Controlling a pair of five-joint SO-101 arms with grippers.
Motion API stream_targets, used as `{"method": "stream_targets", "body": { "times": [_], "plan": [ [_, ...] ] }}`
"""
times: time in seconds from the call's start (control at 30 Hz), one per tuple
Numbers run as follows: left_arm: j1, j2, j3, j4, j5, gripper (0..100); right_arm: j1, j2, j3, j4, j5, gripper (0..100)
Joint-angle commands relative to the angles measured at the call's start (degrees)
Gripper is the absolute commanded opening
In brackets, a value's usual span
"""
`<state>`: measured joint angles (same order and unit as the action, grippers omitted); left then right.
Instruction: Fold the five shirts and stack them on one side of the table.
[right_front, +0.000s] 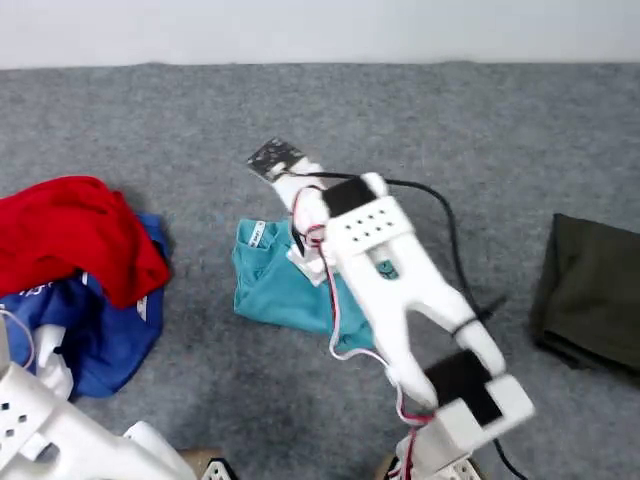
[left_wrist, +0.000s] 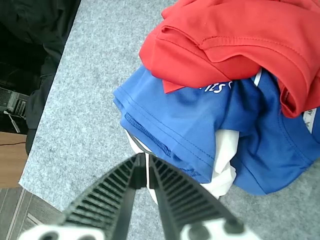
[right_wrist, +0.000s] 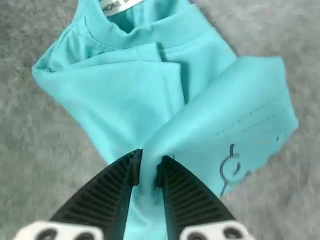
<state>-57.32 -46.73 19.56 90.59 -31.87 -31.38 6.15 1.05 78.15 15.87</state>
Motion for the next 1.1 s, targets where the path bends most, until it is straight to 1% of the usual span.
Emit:
{"method": "stream_targets", "body": {
  "times": [0.0,0.17,0.23,0.27,0.4,0.47,0.53,0.6,0.67,0.7,0.73,0.87,0.97,1.07],
  "plan": [
    [0.1,-1.3,-0.2,-0.7,0.5,2,-1.0,4.0,-8.6,-1.7,-0.6,0.9],
    [0.1,-1.3,-0.1,-0.6,0.5,2,-2.6,13.6,-19.2,-0.1,-1.0,1.2],
    [0.1,-1.3,0.6,-0.6,0.5,2,-3.9,17.0,-23.3,1.6,-0.9,2.9],
    [0.1,-1.3,1.2,-0.6,0.5,2,-4.6,18.6,-25.3,3.0,-0.9,5.3],
    [0.1,-1.3,3.5,-0.6,0.5,2,-6.6,22.1,-34.4,10.0,-0.9,20.1],
    [0.1,-1.3,3.6,-0.6,0.5,2,-6.4,22.2,-39.1,13.7,-0.9,22.6],
    [0.1,-1.3,3.6,-0.8,0.5,2,-5.6,22.2,-43.3,17.5,-0.4,19.7],
    [0.1,-1.3,3.6,-1.1,0.5,2,-4.4,22.4,-46.6,20.8,-0.4,12.2],
    [0.1,-1.3,3.6,-1.1,0.5,2,-2.6,22.5,-48.8,23.9,-0.4,1.6],
    [0.1,-1.3,3.6,-1.1,0.5,2,-1.5,22.6,-49.1,24.7,0.0,0.2],
    [0.1,-1.3,3.6,-1.1,0.5,2,-0.2,22.5,-48.4,24.8,1.1,2.4],
    [0.1,-1.3,3.7,-1.1,0.5,2,4.1,22.7,-43.9,24.7,4.7,1.1],
    [0.1,-1.3,3.6,-1.5,0.5,2,4.4,22.7,-37.0,24.7,6.7,0.9],
    [-0.3,-1.3,3.7,-3.1,0.5,2,2.4,22.8,-30.2,24.6,6.8,0.9]
  ]
}}
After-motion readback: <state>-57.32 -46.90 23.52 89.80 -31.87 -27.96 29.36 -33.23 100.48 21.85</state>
